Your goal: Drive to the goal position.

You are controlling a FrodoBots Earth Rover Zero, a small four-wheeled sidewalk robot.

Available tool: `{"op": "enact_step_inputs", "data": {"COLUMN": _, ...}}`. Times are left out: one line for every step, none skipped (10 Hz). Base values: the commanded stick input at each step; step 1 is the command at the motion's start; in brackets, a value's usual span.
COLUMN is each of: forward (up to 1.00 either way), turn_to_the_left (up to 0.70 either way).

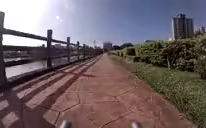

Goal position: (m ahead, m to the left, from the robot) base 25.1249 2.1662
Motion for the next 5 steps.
{"op": "enact_step_inputs", "data": {"forward": 0.5, "turn_to_the_left": 0.0}}
{"op": "enact_step_inputs", "data": {"forward": 0.5, "turn_to_the_left": 0.0}}
{"op": "enact_step_inputs", "data": {"forward": 0.5, "turn_to_the_left": 0.0}}
{"op": "enact_step_inputs", "data": {"forward": 0.5, "turn_to_the_left": 0.0}}
{"op": "enact_step_inputs", "data": {"forward": 0.5, "turn_to_the_left": 0.0}}
